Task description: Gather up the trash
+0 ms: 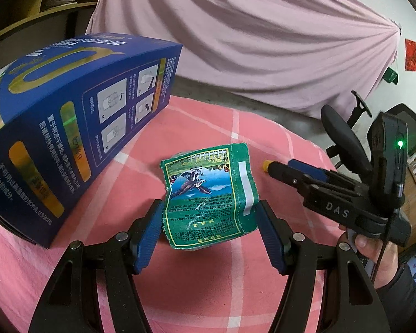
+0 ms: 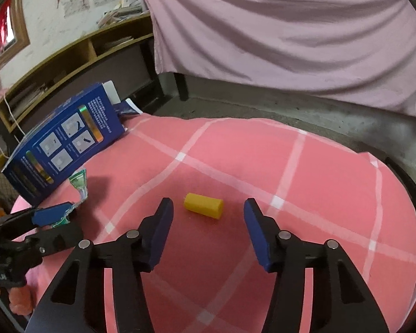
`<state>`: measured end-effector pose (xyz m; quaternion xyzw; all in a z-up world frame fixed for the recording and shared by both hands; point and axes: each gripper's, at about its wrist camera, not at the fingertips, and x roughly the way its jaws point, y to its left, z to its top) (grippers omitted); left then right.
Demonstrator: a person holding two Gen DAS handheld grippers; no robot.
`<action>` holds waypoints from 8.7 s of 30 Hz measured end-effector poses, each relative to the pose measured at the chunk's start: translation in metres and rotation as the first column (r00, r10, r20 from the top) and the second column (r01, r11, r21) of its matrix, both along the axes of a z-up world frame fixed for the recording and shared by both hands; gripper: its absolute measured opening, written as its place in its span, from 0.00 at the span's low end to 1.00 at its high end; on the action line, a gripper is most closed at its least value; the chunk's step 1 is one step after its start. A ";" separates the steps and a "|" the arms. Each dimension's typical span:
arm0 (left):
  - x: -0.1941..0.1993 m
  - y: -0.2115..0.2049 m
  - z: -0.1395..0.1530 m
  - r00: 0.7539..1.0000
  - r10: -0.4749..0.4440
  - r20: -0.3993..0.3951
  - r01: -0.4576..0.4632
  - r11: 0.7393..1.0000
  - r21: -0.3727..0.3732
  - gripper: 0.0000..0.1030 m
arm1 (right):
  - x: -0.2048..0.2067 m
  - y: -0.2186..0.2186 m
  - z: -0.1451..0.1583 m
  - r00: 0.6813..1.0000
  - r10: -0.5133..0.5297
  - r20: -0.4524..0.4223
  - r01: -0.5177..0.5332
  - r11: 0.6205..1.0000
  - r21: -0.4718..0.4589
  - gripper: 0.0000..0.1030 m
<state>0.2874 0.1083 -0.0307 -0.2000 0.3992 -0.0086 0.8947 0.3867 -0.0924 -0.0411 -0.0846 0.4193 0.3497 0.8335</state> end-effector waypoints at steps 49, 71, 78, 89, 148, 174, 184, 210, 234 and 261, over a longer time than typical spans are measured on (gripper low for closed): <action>-0.051 -0.137 0.035 0.904 -0.155 0.399 0.021 0.947 0.321 0.59 | -0.129 -0.155 0.071 0.857 -0.360 0.368 0.245 0.914 0.325 0.29; -0.070 -0.299 0.108 0.742 -0.340 0.577 0.028 0.877 0.481 0.59 | -0.184 -0.294 0.123 0.550 -0.616 0.563 0.367 0.785 0.500 0.29; -0.069 -0.347 0.103 0.705 -0.411 0.578 0.069 0.851 0.520 0.59 | -0.185 -0.332 0.122 0.520 -0.673 0.526 0.421 0.738 0.528 0.29; -0.041 -0.390 0.089 0.723 -0.468 0.509 0.176 0.837 0.519 0.59 | -0.176 -0.361 0.110 0.521 -0.736 0.433 0.511 0.675 0.532 0.29; -0.004 -0.336 0.073 0.870 -0.366 0.330 0.287 0.921 0.264 0.64 | -0.156 -0.381 0.087 0.540 -0.790 0.291 0.669 0.613 0.420 0.52; -0.039 -0.260 0.050 0.867 -0.200 0.457 0.105 0.969 0.225 0.97 | -0.171 -0.354 0.084 0.458 -0.792 0.404 0.663 0.607 0.438 1.00; -0.042 -0.261 0.053 0.853 -0.229 0.469 0.140 0.966 0.218 0.98 | -0.181 -0.350 0.087 0.428 -0.785 0.449 0.662 0.610 0.435 1.00; -0.140 -0.206 0.104 0.848 -0.186 0.496 0.053 0.961 0.270 0.98 | -0.266 -0.297 0.143 0.444 -0.734 0.514 0.562 0.675 0.478 1.00; -0.235 -0.148 0.069 0.873 -0.141 0.467 0.008 0.961 0.275 0.98 | -0.340 -0.244 0.112 0.471 -0.738 0.483 0.603 0.669 0.435 1.00; -0.261 -0.125 0.021 0.868 -0.087 0.489 -0.072 0.952 0.297 0.98 | -0.345 -0.192 0.063 0.554 -0.618 0.559 0.559 0.773 0.301 1.00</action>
